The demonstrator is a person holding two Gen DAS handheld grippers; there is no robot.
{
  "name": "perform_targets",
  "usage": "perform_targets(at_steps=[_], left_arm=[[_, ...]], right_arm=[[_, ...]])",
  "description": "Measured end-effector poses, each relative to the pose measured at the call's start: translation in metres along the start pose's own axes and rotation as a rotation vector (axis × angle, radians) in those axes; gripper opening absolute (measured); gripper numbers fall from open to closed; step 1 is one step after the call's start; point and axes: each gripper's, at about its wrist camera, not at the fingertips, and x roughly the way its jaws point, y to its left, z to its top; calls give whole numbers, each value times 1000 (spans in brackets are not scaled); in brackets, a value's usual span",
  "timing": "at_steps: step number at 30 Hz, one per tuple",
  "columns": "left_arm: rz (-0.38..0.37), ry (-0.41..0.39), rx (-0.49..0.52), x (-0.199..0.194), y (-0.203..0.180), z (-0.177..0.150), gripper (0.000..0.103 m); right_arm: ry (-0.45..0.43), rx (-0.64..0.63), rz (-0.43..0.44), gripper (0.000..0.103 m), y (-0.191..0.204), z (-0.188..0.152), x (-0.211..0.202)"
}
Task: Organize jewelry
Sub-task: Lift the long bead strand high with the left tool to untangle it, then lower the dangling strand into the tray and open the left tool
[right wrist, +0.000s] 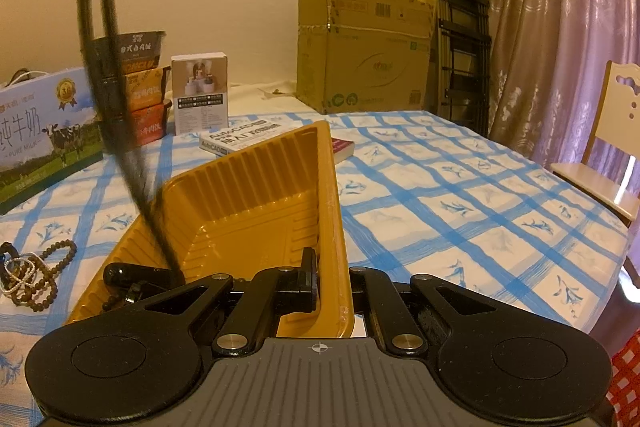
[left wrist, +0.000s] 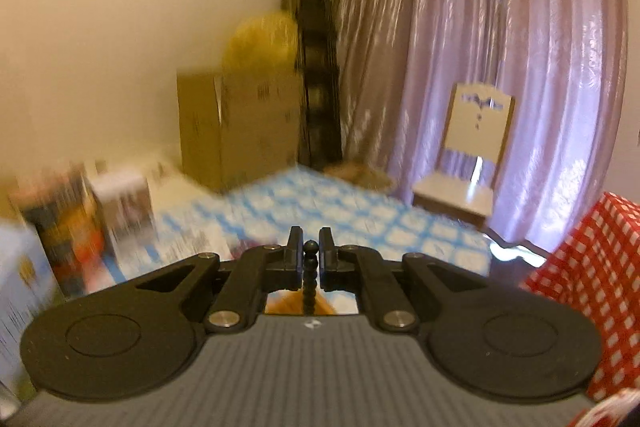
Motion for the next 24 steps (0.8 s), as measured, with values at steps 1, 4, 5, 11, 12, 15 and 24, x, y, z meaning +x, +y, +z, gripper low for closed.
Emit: perform_targets(at_steps=[1,4,5,11,12,15,24], left_arm=[[1,25,-17,9,2,-10,6],[2,93,-65,37,9,-38,6],[-6,115,-89,42,13,-49,6],[-42,188,-186,75,22,-90,6],[-49,203,-202,81,23,-97,6],[-75,253,-226,95,24,-118,6],[-79,379,-228,129,24,-170,6]], right_arm=[[0,-1,0,5,0,0,0],[1,-4,1,5,0,-1,-1],[2,-7,1,5,0,-1,-1],[6,-5,0,5,1,-3,-2],[6,-5,-1,5,1,-3,-2],[3,-4,0,5,1,-4,-2],[-1,-6,4,5,0,-5,-4]])
